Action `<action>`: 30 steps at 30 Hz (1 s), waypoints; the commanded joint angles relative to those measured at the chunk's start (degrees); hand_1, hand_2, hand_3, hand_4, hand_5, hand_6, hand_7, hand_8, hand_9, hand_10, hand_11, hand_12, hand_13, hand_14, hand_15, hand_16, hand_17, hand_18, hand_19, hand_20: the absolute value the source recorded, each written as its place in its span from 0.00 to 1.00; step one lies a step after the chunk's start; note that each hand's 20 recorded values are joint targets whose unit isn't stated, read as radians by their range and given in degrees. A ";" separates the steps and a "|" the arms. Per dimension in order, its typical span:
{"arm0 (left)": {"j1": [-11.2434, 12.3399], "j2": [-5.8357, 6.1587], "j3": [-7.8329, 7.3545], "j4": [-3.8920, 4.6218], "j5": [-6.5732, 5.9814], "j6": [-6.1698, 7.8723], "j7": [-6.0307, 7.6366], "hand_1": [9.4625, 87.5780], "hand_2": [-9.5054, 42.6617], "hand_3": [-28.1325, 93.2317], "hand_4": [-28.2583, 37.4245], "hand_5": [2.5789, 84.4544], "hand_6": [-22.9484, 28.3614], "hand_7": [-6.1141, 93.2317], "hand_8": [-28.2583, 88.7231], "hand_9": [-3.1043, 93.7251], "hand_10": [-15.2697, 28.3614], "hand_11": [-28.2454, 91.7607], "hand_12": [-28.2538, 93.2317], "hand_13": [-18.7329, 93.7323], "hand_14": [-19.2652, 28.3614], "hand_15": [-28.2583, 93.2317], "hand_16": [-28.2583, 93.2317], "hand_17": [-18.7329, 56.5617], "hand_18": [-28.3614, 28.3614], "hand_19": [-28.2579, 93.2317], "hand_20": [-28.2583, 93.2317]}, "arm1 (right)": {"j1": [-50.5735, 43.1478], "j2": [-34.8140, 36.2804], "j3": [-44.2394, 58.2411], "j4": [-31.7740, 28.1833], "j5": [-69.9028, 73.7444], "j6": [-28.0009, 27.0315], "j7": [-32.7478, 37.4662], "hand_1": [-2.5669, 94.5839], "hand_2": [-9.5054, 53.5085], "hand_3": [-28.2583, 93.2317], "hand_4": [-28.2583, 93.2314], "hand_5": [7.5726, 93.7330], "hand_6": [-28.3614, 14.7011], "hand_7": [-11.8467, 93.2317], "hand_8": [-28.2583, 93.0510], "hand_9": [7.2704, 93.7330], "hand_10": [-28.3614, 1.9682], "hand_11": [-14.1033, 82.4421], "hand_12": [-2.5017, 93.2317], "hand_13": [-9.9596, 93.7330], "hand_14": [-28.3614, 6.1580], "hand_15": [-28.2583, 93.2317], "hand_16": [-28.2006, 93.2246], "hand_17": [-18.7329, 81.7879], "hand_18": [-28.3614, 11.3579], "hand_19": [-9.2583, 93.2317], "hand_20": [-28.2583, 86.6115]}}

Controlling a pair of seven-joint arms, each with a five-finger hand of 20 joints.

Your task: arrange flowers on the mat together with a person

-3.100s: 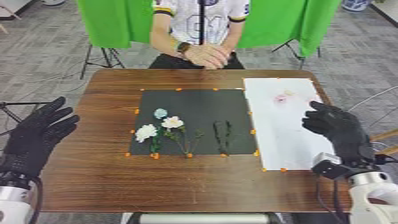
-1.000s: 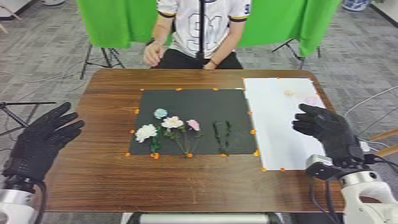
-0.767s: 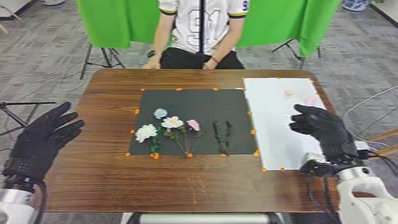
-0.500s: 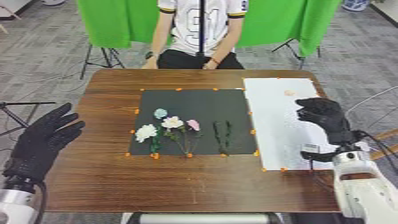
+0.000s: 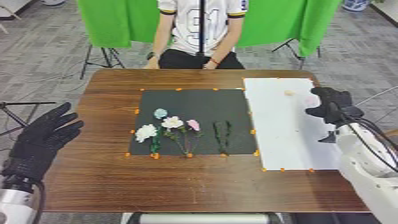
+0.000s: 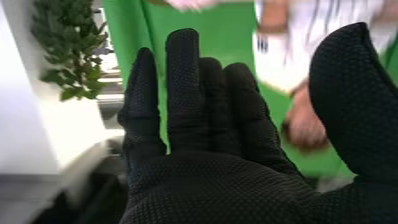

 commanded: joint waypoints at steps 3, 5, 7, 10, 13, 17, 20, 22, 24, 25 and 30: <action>0.97 0.06 -0.26 0.17 -0.02 0.18 -0.25 0.22 0.19 0.82 0.06 0.39 0.54 0.22 0.17 0.34 0.65 0.40 0.39 0.39 0.73 0.51 0.25 0.15 0.91 0.63 0.36 | 12.30 -0.34 -10.54 7.92 -10.55 0.48 6.44 0.34 0.00 0.93 0.00 0.33 0.51 0.35 0.13 0.36 0.57 0.36 0.26 0.51 0.59 0.64 0.40 0.36 0.27 0.67 0.58; 1.03 0.12 -0.30 0.14 -0.03 0.26 -0.03 0.22 0.19 0.82 0.06 0.39 0.54 0.22 0.17 0.34 0.65 0.40 0.39 0.39 0.73 0.51 0.25 0.15 0.91 0.63 0.36 | 14.31 -0.58 -12.31 9.08 -10.84 -0.16 7.58 0.34 0.00 0.93 0.00 0.34 0.52 0.35 0.13 0.36 0.58 0.36 0.26 0.52 0.60 0.64 0.40 0.36 0.27 0.68 0.59; 1.04 0.05 -0.39 0.15 0.00 0.22 -0.03 0.22 0.19 0.82 0.06 0.39 0.54 0.22 0.17 0.34 0.65 0.40 0.39 0.39 0.73 0.50 0.25 0.15 0.91 0.63 0.36 | 15.82 -0.62 -13.49 10.17 -10.59 -0.78 7.28 0.34 0.00 0.93 0.00 0.35 0.54 0.36 0.13 0.38 0.58 0.36 0.26 0.52 0.60 0.64 0.40 0.36 0.27 0.68 0.59; 1.42 0.06 -0.52 -0.03 -0.13 0.52 0.14 0.22 0.19 0.82 0.06 0.39 0.54 0.22 0.17 0.34 0.65 0.40 0.39 0.39 0.73 0.50 0.25 0.15 0.91 0.63 0.36 | 17.67 -0.93 -14.46 11.69 -10.66 -3.04 6.58 0.34 0.01 0.93 0.00 0.37 0.57 0.38 0.12 0.41 0.57 0.38 0.27 0.54 0.61 0.65 0.41 0.37 0.27 0.68 0.59; 1.41 0.15 -0.56 0.00 -0.15 0.58 0.23 0.22 0.19 0.82 0.06 0.39 0.54 0.22 0.17 0.34 0.65 0.40 0.39 0.39 0.73 0.50 0.25 0.15 0.91 0.63 0.36 | 19.57 -1.20 -15.98 12.94 -10.41 -5.27 7.21 0.35 0.02 0.93 0.00 0.42 0.62 0.40 0.11 0.49 0.61 0.41 0.27 0.59 0.62 0.65 0.41 0.37 0.27 0.68 0.59; 1.11 0.21 -0.48 0.09 -0.05 0.51 0.09 0.22 0.19 0.82 0.06 0.39 0.54 0.22 0.17 0.34 0.65 0.40 0.39 0.39 0.73 0.50 0.25 0.15 0.91 0.63 0.36 | 21.63 -1.47 -17.31 14.41 -10.46 -8.97 7.52 0.36 0.05 0.92 0.00 0.47 0.67 0.43 0.11 0.57 0.65 0.44 0.27 0.64 0.64 0.65 0.42 0.38 0.28 0.68 0.59; 1.07 0.11 -0.54 0.10 -0.03 0.40 0.04 0.22 0.19 0.82 0.06 0.38 0.54 0.22 0.17 0.34 0.65 0.40 0.39 0.39 0.73 0.50 0.25 0.15 0.91 0.63 0.36 | 22.67 -1.56 -17.88 15.06 -10.90 -11.70 7.21 0.38 0.05 0.93 0.00 0.50 0.69 0.44 0.10 0.60 0.65 0.46 0.27 0.66 0.65 0.65 0.42 0.39 0.28 0.68 0.60; 1.13 0.11 -0.47 0.11 -0.06 0.52 0.10 0.22 0.19 0.82 0.06 0.38 0.54 0.22 0.17 0.34 0.65 0.40 0.39 0.39 0.73 0.50 0.25 0.15 0.91 0.63 0.36 | 23.48 -1.69 -18.81 15.96 -11.07 -11.83 7.12 0.38 0.05 0.93 0.00 0.50 0.70 0.45 0.10 0.61 0.66 0.47 0.27 0.66 0.65 0.65 0.43 0.39 0.29 0.68 0.60; 1.13 0.21 -0.40 0.08 -0.03 0.59 0.16 0.22 0.19 0.82 0.06 0.38 0.54 0.22 0.17 0.34 0.65 0.40 0.39 0.39 0.73 0.51 0.25 0.15 0.91 0.63 0.36 | 23.73 -1.72 -19.21 16.33 -11.06 -11.73 6.98 0.40 0.05 0.92 0.00 0.51 0.71 0.47 0.13 0.62 0.67 0.48 0.29 0.67 0.66 0.65 0.44 0.39 0.29 0.68 0.60; 1.14 0.14 -0.44 0.02 0.00 0.58 0.05 0.22 0.19 0.82 0.06 0.38 0.54 0.22 0.17 0.34 0.65 0.40 0.39 0.39 0.73 0.51 0.25 0.15 0.91 0.63 0.36 | 23.84 -1.75 -19.60 16.68 -10.94 -10.70 6.90 0.42 0.04 0.91 0.00 0.52 0.72 0.49 0.18 0.64 0.69 0.46 0.32 0.68 0.67 0.65 0.44 0.40 0.29 0.68 0.60; 1.40 0.11 -0.63 0.00 -0.08 0.64 0.18 0.22 0.19 0.82 0.06 0.38 0.54 0.22 0.17 0.34 0.65 0.40 0.39 0.39 0.73 0.50 0.25 0.15 0.91 0.63 0.36 | 22.72 -1.65 -19.11 15.95 -12.28 -7.36 4.01 0.53 0.03 0.87 0.00 0.62 0.76 0.61 0.23 0.83 0.77 0.35 0.55 0.76 0.72 0.65 0.55 0.43 0.32 0.70 0.62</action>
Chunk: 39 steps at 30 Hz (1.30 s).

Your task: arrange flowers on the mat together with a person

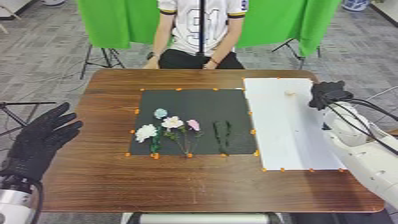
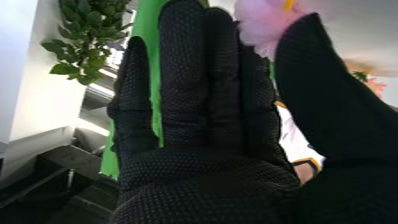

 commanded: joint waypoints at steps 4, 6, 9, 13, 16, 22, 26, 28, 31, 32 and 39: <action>1.14 -0.34 -0.29 -0.11 -0.01 0.69 0.06 0.22 0.19 0.81 0.06 0.38 0.54 0.22 0.17 0.34 0.65 0.40 0.39 0.39 0.73 0.51 0.25 0.15 0.91 0.63 0.36 | -2.45 0.13 1.37 -4.41 -1.25 6.43 -4.23 0.55 0.01 0.87 0.00 0.66 0.76 0.61 0.24 0.86 0.78 0.37 0.57 0.77 0.72 0.67 0.55 0.44 0.33 0.70 0.62; 1.24 -0.46 -0.13 -0.25 -0.07 0.89 0.08 0.22 0.19 0.82 0.06 0.39 0.54 0.22 0.17 0.34 0.65 0.40 0.39 0.39 0.73 0.51 0.25 0.15 0.91 0.63 0.36 | -4.18 0.18 1.99 -8.08 -0.64 10.28 -5.07 0.55 0.00 0.88 0.00 0.67 0.76 0.61 0.24 0.86 0.78 0.37 0.57 0.77 0.71 0.67 0.56 0.44 0.33 0.71 0.62; 1.75 -0.88 -0.23 -0.40 -0.02 0.99 0.00 0.22 0.19 0.82 0.06 0.39 0.54 0.22 0.17 0.34 0.64 0.40 0.39 0.39 0.73 0.50 0.25 0.15 0.91 0.63 0.36 | -6.52 -0.98 2.98 -14.94 0.46 15.47 -6.25 0.54 0.00 0.88 0.00 0.67 0.76 0.61 0.24 0.86 0.78 0.37 0.58 0.78 0.72 0.67 0.56 0.44 0.33 0.71 0.62; 1.55 -1.28 0.30 -0.33 -0.04 0.92 -0.26 0.22 0.19 0.82 0.06 0.39 0.54 0.22 0.17 0.34 0.64 0.40 0.39 0.39 0.73 0.51 0.25 0.15 0.91 0.63 0.36 | -6.44 -4.26 1.40 -21.41 0.98 18.22 -11.73 0.54 0.00 0.89 0.00 0.67 0.76 0.61 0.24 0.87 0.78 0.37 0.58 0.78 0.71 0.67 0.56 0.44 0.33 0.71 0.62; 0.65 -0.92 0.88 -0.05 0.04 0.71 -0.62 0.22 0.19 0.82 0.06 0.38 0.54 0.22 0.17 0.34 0.65 0.40 0.39 0.39 0.73 0.51 0.25 0.15 0.91 0.63 0.36 | -4.27 -6.42 -2.09 -23.00 1.91 16.75 -15.23 0.54 0.00 0.88 0.00 0.67 0.76 0.61 0.24 0.87 0.78 0.37 0.58 0.78 0.71 0.68 0.56 0.44 0.33 0.71 0.63; -0.41 -0.37 1.61 0.26 0.05 0.68 -0.74 0.22 0.19 0.82 0.06 0.38 0.54 0.22 0.17 0.34 0.65 0.40 0.39 0.39 0.73 0.51 0.25 0.15 0.91 0.63 0.36 | 1.05 -9.26 -9.05 -20.13 2.02 13.85 -19.21 0.54 0.00 0.88 0.00 0.67 0.77 0.61 0.23 0.87 0.77 0.36 0.57 0.77 0.71 0.67 0.56 0.44 0.33 0.71 0.63; 0.27 -0.59 1.23 0.00 0.00 0.86 -0.69 0.22 0.19 0.82 0.06 0.38 0.54 0.22 0.17 0.34 0.65 0.41 0.39 0.39 0.73 0.51 0.25 0.15 0.91 0.63 0.36 | 2.59 -10.06 -11.27 -18.28 1.36 11.65 -20.16 0.54 0.00 0.88 0.00 0.67 0.77 0.61 0.23 0.87 0.77 0.36 0.57 0.77 0.72 0.67 0.56 0.44 0.33 0.71 0.63; 0.39 -0.63 1.20 0.00 -0.02 0.92 -0.57 0.22 0.19 0.82 0.06 0.38 0.54 0.22 0.17 0.34 0.65 0.41 0.39 0.39 0.73 0.50 0.25 0.15 0.91 0.63 0.36 | 2.90 -10.02 -11.94 -17.79 1.02 11.01 -20.34 0.54 0.00 0.88 0.00 0.67 0.77 0.61 0.23 0.87 0.77 0.35 0.57 0.77 0.72 0.66 0.56 0.44 0.33 0.71 0.63; 0.68 -0.71 1.06 -0.10 0.03 1.01 -0.51 0.22 0.19 0.82 0.06 0.38 0.54 0.22 0.17 0.34 0.65 0.41 0.39 0.39 0.73 0.51 0.25 0.15 0.91 0.63 0.36 | 3.37 -10.05 -12.76 -17.12 0.44 9.48 -20.70 0.54 0.00 0.88 0.00 0.67 0.77 0.62 0.23 0.87 0.77 0.35 0.57 0.77 0.72 0.66 0.56 0.44 0.33 0.71 0.62; 0.41 -0.62 1.20 0.03 -0.01 1.00 -0.36 0.22 0.19 0.82 0.06 0.38 0.54 0.22 0.17 0.34 0.65 0.41 0.39 0.39 0.73 0.51 0.25 0.15 0.91 0.63 0.36 | 3.71 -9.80 -13.14 -16.98 0.38 9.11 -20.83 0.54 0.00 0.88 0.00 0.67 0.77 0.62 0.23 0.87 0.77 0.35 0.57 0.77 0.72 0.66 0.56 0.44 0.33 0.71 0.62; 0.30 -0.61 1.20 0.09 0.00 0.96 -0.55 0.22 0.19 0.81 0.06 0.39 0.54 0.22 0.17 0.34 0.65 0.40 0.39 0.39 0.73 0.51 0.25 0.15 0.91 0.63 0.36 | 3.86 -10.34 -13.35 -15.66 -0.15 6.36 -21.86 0.54 0.00 0.88 0.00 0.66 0.78 0.62 0.23 0.87 0.77 0.35 0.57 0.76 0.71 0.66 0.57 0.43 0.33 0.70 0.62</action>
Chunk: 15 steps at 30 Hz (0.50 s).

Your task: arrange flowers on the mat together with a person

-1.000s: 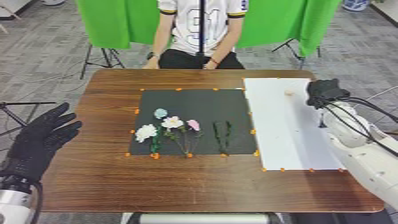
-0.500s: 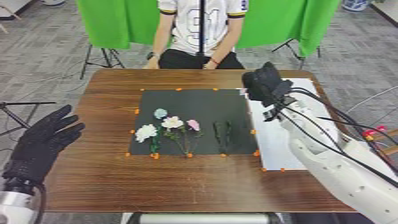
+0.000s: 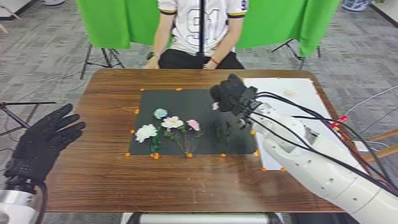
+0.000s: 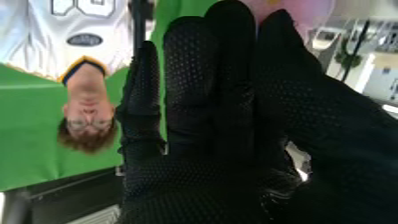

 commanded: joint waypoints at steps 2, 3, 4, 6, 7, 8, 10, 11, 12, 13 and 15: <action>0.67 -0.29 -0.09 0.22 -0.02 0.47 -0.43 0.22 0.19 0.81 0.06 0.39 0.54 0.22 0.17 0.34 0.65 0.40 0.39 0.39 0.73 0.51 0.25 0.15 0.91 0.63 0.36 | 1.14 -0.26 -0.61 1.83 -1.57 -2.32 -0.95 0.54 0.00 0.88 0.00 0.66 0.78 0.62 0.23 0.87 0.77 0.35 0.57 0.76 0.72 0.66 0.57 0.43 0.33 0.70 0.62; 0.73 -0.28 -0.10 0.21 -0.01 0.50 -0.43 0.22 0.19 0.81 0.06 0.39 0.54 0.22 0.17 0.34 0.65 0.40 0.39 0.39 0.74 0.51 0.25 0.15 0.91 0.63 0.36 | 1.08 -0.42 -0.60 1.96 -1.57 -2.35 -0.98 0.54 0.00 0.88 0.00 0.66 0.78 0.62 0.23 0.87 0.77 0.35 0.57 0.76 0.72 0.66 0.57 0.43 0.33 0.70 0.62; 0.62 -0.29 -0.05 0.25 -0.01 0.48 -0.46 0.22 0.19 0.81 0.06 0.38 0.54 0.22 0.17 0.34 0.65 0.40 0.39 0.39 0.73 0.51 0.25 0.15 0.91 0.63 0.36 | 1.17 -0.47 -0.80 2.13 -1.60 -2.05 -0.90 0.54 0.00 0.88 0.00 0.66 0.78 0.62 0.23 0.87 0.77 0.35 0.57 0.76 0.72 0.66 0.57 0.43 0.33 0.70 0.62; 0.45 -0.22 0.00 0.32 -0.02 0.46 -0.56 0.22 0.19 0.82 0.06 0.38 0.54 0.22 0.17 0.34 0.65 0.40 0.39 0.39 0.73 0.51 0.25 0.15 0.91 0.63 0.36 | 1.06 -0.74 -0.67 2.31 -2.02 -2.20 -0.75 0.54 0.00 0.88 0.00 0.66 0.77 0.62 0.23 0.86 0.77 0.35 0.57 0.76 0.72 0.66 0.57 0.43 0.33 0.70 0.62; 0.45 -0.16 0.08 0.34 0.01 0.47 -0.49 0.22 0.19 0.81 0.06 0.38 0.54 0.22 0.17 0.34 0.65 0.40 0.39 0.39 0.73 0.51 0.25 0.15 0.91 0.63 0.36 | 1.18 -0.76 -0.79 2.37 -1.66 -2.42 -0.67 0.54 0.00 0.88 0.00 0.66 0.77 0.62 0.23 0.86 0.77 0.35 0.57 0.76 0.72 0.66 0.57 0.43 0.33 0.70 0.62; 0.47 -0.15 0.05 0.31 0.01 0.42 -0.60 0.22 0.19 0.81 0.06 0.38 0.54 0.22 0.17 0.34 0.65 0.40 0.39 0.39 0.73 0.51 0.25 0.15 0.91 0.63 0.36 | 1.17 -0.87 -0.78 2.55 -1.53 -2.60 -0.66 0.53 0.00 0.88 0.00 0.65 0.77 0.62 0.23 0.86 0.77 0.35 0.57 0.76 0.72 0.66 0.57 0.43 0.33 0.70 0.62; 0.54 -0.23 0.04 0.32 0.00 0.45 -0.52 0.21 0.19 0.82 0.06 0.38 0.54 0.22 0.17 0.34 0.65 0.40 0.39 0.39 0.73 0.51 0.25 0.15 0.91 0.63 0.36 | 1.13 -1.02 -0.79 2.96 -1.87 -2.61 -0.48 0.52 0.00 0.88 0.00 0.65 0.77 0.62 0.23 0.86 0.77 0.35 0.57 0.75 0.71 0.66 0.57 0.43 0.33 0.70 0.62; 0.42 -0.20 0.11 0.39 -0.02 0.52 -0.52 0.21 0.19 0.82 0.06 0.38 0.54 0.22 0.17 0.34 0.65 0.40 0.39 0.39 0.73 0.51 0.25 0.15 0.91 0.63 0.36 | 1.17 -1.04 -0.91 3.13 -1.68 -2.59 -0.30 0.52 0.00 0.88 0.00 0.65 0.77 0.62 0.23 0.86 0.76 0.35 0.57 0.75 0.71 0.66 0.56 0.43 0.33 0.70 0.62; 0.53 -0.25 0.04 0.33 -0.05 0.53 -0.58 0.21 0.19 0.82 0.06 0.38 0.54 0.22 0.17 0.34 0.65 0.40 0.39 0.39 0.73 0.51 0.25 0.15 0.91 0.63 0.36 | 1.02 -1.09 -0.81 3.15 -1.81 -2.85 -0.13 0.51 0.00 0.88 0.00 0.65 0.77 0.62 0.23 0.86 0.76 0.35 0.57 0.75 0.71 0.66 0.56 0.43 0.33 0.70 0.62; 0.50 -0.25 0.04 0.33 -0.04 0.58 -0.63 0.21 0.19 0.82 0.06 0.38 0.54 0.22 0.17 0.34 0.65 0.40 0.39 0.39 0.73 0.51 0.25 0.15 0.91 0.63 0.36 | 0.91 -1.10 -0.73 3.15 -2.00 -3.04 -0.07 0.51 0.00 0.89 0.00 0.65 0.77 0.62 0.23 0.85 0.76 0.34 0.57 0.75 0.70 0.66 0.56 0.43 0.33 0.70 0.62; 0.52 -0.26 -0.01 0.35 -0.02 0.55 -0.71 0.22 0.19 0.82 0.06 0.38 0.54 0.22 0.17 0.34 0.65 0.40 0.39 0.39 0.74 0.51 0.25 0.15 0.91 0.63 0.36 | 0.74 -0.98 -0.91 3.13 -1.73 -2.66 0.55 0.50 0.00 0.89 0.00 0.64 0.77 0.62 0.23 0.84 0.76 0.34 0.57 0.74 0.70 0.67 0.55 0.43 0.33 0.70 0.63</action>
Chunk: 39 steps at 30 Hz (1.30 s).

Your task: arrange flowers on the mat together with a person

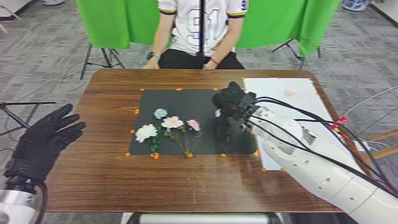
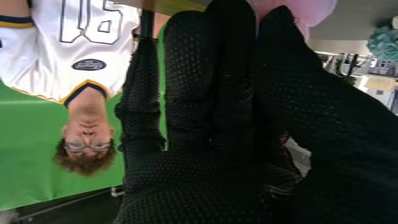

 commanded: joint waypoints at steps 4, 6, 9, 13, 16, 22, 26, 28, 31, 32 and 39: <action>0.86 -0.32 -0.17 0.17 -0.01 0.53 -0.57 0.22 0.19 0.82 0.06 0.39 0.54 0.22 0.17 0.34 0.65 0.40 0.39 0.39 0.74 0.51 0.25 0.15 0.91 0.63 0.36 | 0.44 -0.38 0.01 0.09 -0.75 -0.99 1.46 0.47 0.00 0.89 0.00 0.62 0.76 0.60 0.24 0.82 0.75 0.35 0.56 0.73 0.69 0.68 0.53 0.42 0.32 0.70 0.63; 0.69 -0.30 -0.18 0.28 0.01 0.48 -0.84 0.22 0.19 0.81 0.06 0.39 0.54 0.22 0.17 0.34 0.65 0.40 0.39 0.39 0.73 0.51 0.25 0.15 0.91 0.63 0.36 | 0.28 -0.52 0.26 0.12 -0.88 -1.14 1.43 0.47 0.00 0.89 0.00 0.62 0.75 0.60 0.23 0.80 0.74 0.37 0.53 0.72 0.69 0.69 0.51 0.42 0.32 0.70 0.63; 1.11 -0.33 -0.40 0.16 -0.01 0.51 -0.61 0.22 0.19 0.81 0.06 0.39 0.54 0.22 0.17 0.34 0.65 0.40 0.39 0.39 0.73 0.51 0.25 0.15 0.91 0.63 0.36 | -0.19 -0.44 0.56 -0.30 -0.52 -1.65 1.60 0.45 0.00 0.89 0.00 0.61 0.75 0.59 0.23 0.78 0.73 0.39 0.51 0.72 0.68 0.69 0.49 0.41 0.32 0.70 0.63; 0.93 -0.20 -0.47 0.28 -0.04 0.36 -0.77 0.22 0.20 0.81 0.06 0.39 0.54 0.22 0.17 0.34 0.65 0.40 0.39 0.39 0.73 0.51 0.25 0.15 0.91 0.63 0.36 | -0.43 -0.28 0.80 -0.55 -0.72 -2.46 1.51 0.44 0.00 0.89 0.00 0.60 0.74 0.59 0.24 0.76 0.72 0.41 0.50 0.71 0.67 0.70 0.48 0.41 0.31 0.70 0.63; 1.11 -0.11 -0.59 0.31 -0.11 0.36 -0.70 0.22 0.20 0.81 0.06 0.39 0.54 0.22 0.17 0.34 0.65 0.40 0.39 0.39 0.73 0.51 0.25 0.15 0.91 0.63 0.36 | -0.44 -0.12 0.91 -0.80 -0.86 -3.32 1.49 0.43 0.00 0.89 0.00 0.60 0.74 0.58 0.24 0.75 0.72 0.43 0.47 0.71 0.66 0.70 0.47 0.41 0.31 0.69 0.63; 1.56 0.94 -0.75 0.37 -0.67 0.65 -0.35 0.22 0.19 0.82 0.06 0.39 0.54 0.22 0.17 0.34 0.65 0.40 0.39 0.39 0.73 0.51 0.25 0.15 0.91 0.63 0.36 | -1.11 0.05 1.81 -1.53 -0.34 -3.88 1.71 0.42 0.00 0.89 0.00 0.59 0.73 0.58 0.23 0.73 0.70 0.46 0.44 0.70 0.65 0.70 0.47 0.40 0.31 0.69 0.63; 1.52 1.31 -0.64 0.48 -0.83 0.65 -0.15 0.22 0.19 0.82 0.06 0.38 0.54 0.22 0.17 0.34 0.65 0.40 0.39 0.39 0.73 0.51 0.25 0.15 0.91 0.63 0.36 | -1.72 0.48 2.48 -2.45 -0.34 -4.43 1.94 0.41 0.00 0.89 0.00 0.59 0.73 0.57 0.23 0.73 0.69 0.47 0.43 0.69 0.66 0.70 0.47 0.40 0.30 0.69 0.63; 1.24 1.08 -0.73 0.51 -0.60 0.35 -0.53 0.22 0.19 0.82 0.06 0.38 0.54 0.22 0.17 0.34 0.65 0.40 0.39 0.39 0.73 0.51 0.25 0.15 0.91 0.63 0.36 | -2.19 0.93 3.11 -3.30 -0.07 -4.66 1.81 0.41 0.00 0.89 0.00 0.59 0.73 0.56 0.24 0.72 0.69 0.49 0.41 0.69 0.65 0.70 0.47 0.40 0.30 0.69 0.63; 1.23 0.81 -0.75 0.46 -0.44 0.29 -0.49 0.22 0.19 0.82 0.06 0.39 0.54 0.22 0.17 0.34 0.65 0.40 0.39 0.39 0.73 0.51 0.25 0.15 0.91 0.63 0.36 | -3.10 1.91 4.37 -4.97 0.22 -4.41 1.87 0.39 0.00 0.89 0.00 0.59 0.73 0.55 0.24 0.71 0.67 0.50 0.39 0.69 0.65 0.70 0.47 0.40 0.30 0.69 0.63; 1.20 0.68 -0.86 0.44 -0.37 0.16 -0.74 0.22 0.19 0.82 0.06 0.39 0.54 0.22 0.17 0.34 0.65 0.40 0.39 0.39 0.73 0.51 0.25 0.15 0.91 0.63 0.36 | -3.64 2.08 5.14 -5.55 0.44 -4.69 1.77 0.39 0.00 0.89 0.00 0.59 0.73 0.55 0.24 0.70 0.67 0.52 0.37 0.68 0.65 0.70 0.47 0.40 0.30 0.69 0.63; 1.27 0.21 -1.09 0.31 -0.24 0.15 -0.61 0.22 0.19 0.82 0.06 0.39 0.54 0.22 0.17 0.34 0.65 0.40 0.39 0.39 0.73 0.51 0.25 0.15 0.91 0.63 0.36 | -10.70 3.46 14.72 -12.52 5.43 -5.71 1.49 0.38 0.00 0.90 0.00 0.58 0.72 0.53 0.23 0.68 0.66 0.53 0.34 0.67 0.64 0.69 0.46 0.39 0.30 0.68 0.62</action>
